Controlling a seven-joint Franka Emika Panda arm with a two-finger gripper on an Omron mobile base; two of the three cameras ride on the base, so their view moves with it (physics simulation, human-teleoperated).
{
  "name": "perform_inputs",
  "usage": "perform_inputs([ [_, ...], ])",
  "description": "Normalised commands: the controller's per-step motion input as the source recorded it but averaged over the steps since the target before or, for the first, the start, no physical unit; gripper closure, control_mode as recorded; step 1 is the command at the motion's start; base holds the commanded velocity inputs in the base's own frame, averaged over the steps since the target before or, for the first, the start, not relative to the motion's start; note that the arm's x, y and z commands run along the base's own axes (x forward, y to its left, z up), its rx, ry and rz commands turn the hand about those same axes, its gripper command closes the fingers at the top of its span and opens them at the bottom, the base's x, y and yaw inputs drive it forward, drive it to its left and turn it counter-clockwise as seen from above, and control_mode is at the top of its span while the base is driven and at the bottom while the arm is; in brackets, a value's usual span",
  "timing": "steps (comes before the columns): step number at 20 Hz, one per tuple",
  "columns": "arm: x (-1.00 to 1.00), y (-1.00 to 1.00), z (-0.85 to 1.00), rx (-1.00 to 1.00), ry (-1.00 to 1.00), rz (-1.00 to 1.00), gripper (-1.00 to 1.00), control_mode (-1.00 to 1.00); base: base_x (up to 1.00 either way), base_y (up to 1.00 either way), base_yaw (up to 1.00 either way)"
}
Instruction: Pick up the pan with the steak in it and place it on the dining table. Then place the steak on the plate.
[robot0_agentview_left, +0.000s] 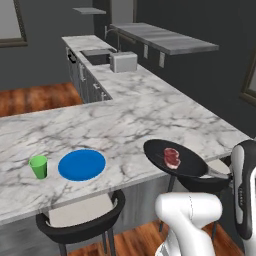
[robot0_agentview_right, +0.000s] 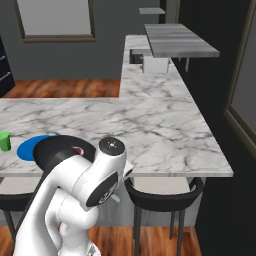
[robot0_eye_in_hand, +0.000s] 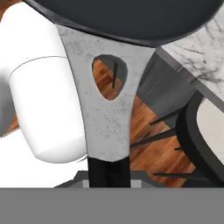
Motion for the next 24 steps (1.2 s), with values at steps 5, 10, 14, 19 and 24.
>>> perform_inputs([
  [5, 0.00, 0.00, 0.00, 0.00, 0.00, 0.00, 1.00, 1.00, 0.84, 0.00, -0.04],
  [10, 0.17, 0.01, 0.00, 0.00, 0.00, -0.01, 1.00, -1.00, 0.65, 0.01, -0.03],
  [14, 0.89, 0.07, 0.00, 0.00, 0.00, -0.06, 1.00, -1.00, 0.00, 0.00, 0.00],
  [19, 0.79, 0.15, 0.00, -0.05, 0.00, -0.10, 1.00, -1.00, 0.00, 0.00, 0.00],
  [24, 0.78, 0.19, -0.03, -0.07, 0.00, -0.09, 1.00, -1.00, 0.00, 0.00, 0.00],
])
